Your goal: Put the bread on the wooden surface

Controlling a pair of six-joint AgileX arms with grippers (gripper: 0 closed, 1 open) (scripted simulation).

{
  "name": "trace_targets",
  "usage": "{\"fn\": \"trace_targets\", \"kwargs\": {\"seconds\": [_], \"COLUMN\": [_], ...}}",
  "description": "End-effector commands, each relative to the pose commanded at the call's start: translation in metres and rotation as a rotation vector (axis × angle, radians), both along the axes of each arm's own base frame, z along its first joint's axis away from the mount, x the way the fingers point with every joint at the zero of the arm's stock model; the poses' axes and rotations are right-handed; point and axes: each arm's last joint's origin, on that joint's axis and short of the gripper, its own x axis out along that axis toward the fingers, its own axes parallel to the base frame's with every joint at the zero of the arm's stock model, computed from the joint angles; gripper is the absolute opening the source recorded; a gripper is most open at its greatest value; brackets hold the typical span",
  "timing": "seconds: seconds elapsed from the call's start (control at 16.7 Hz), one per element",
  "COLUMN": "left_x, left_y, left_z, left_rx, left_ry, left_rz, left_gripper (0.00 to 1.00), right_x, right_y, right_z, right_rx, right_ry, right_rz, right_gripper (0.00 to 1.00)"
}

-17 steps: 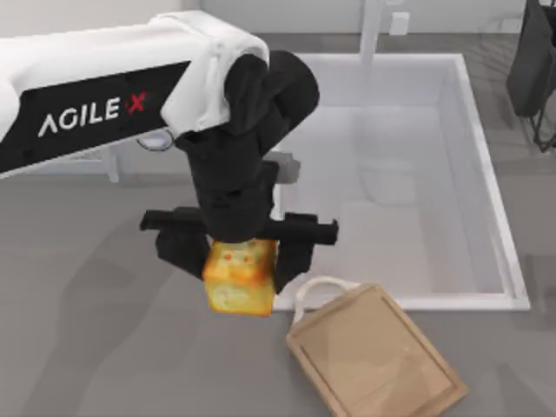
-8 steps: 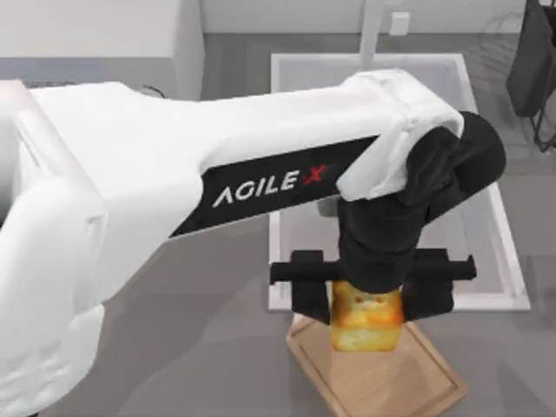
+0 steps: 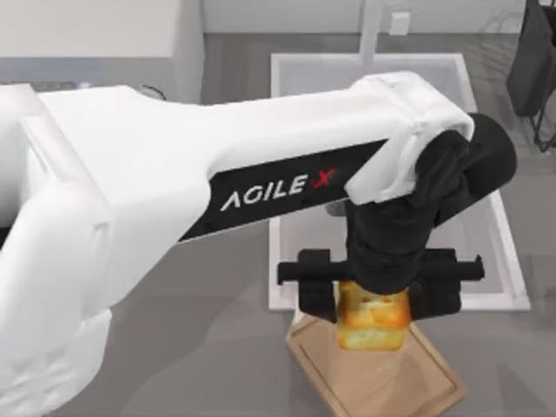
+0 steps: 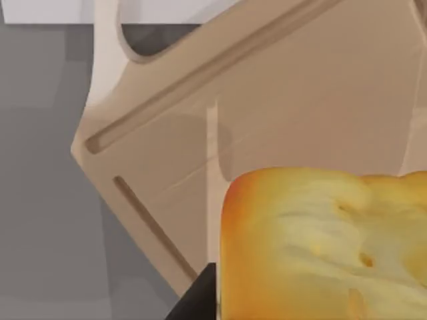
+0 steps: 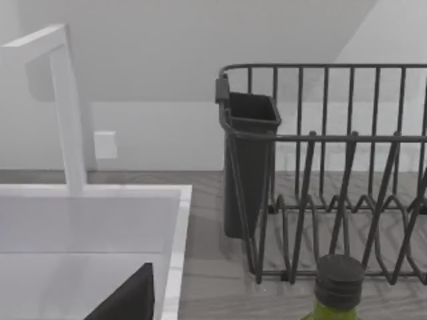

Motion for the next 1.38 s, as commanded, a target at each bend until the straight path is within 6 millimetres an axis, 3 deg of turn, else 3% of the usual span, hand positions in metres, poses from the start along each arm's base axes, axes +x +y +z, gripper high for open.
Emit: {"fn": "trace_targets", "kwargs": {"seconds": [0.84, 1.02, 1.38], "left_x": [-0.001, -0.001, -0.001], "left_y": [-0.001, -0.001, -0.001], "left_z": [-0.044, -0.044, -0.044], "left_rx": [0.002, 0.002, 0.002], "left_ry": [-0.002, -0.002, -0.002], "left_rz": [-0.002, -0.002, -0.002], "left_gripper": [0.0, 0.0, 0.45], "right_x": [0.0, 0.0, 0.0], "right_y": [0.0, 0.0, 0.0], "right_z": [0.0, 0.0, 0.0], "right_rx": [0.0, 0.0, 0.0], "right_ry": [0.0, 0.0, 0.0], "right_rz": [0.0, 0.0, 0.0], "right_gripper": [1.0, 1.0, 1.0]}}
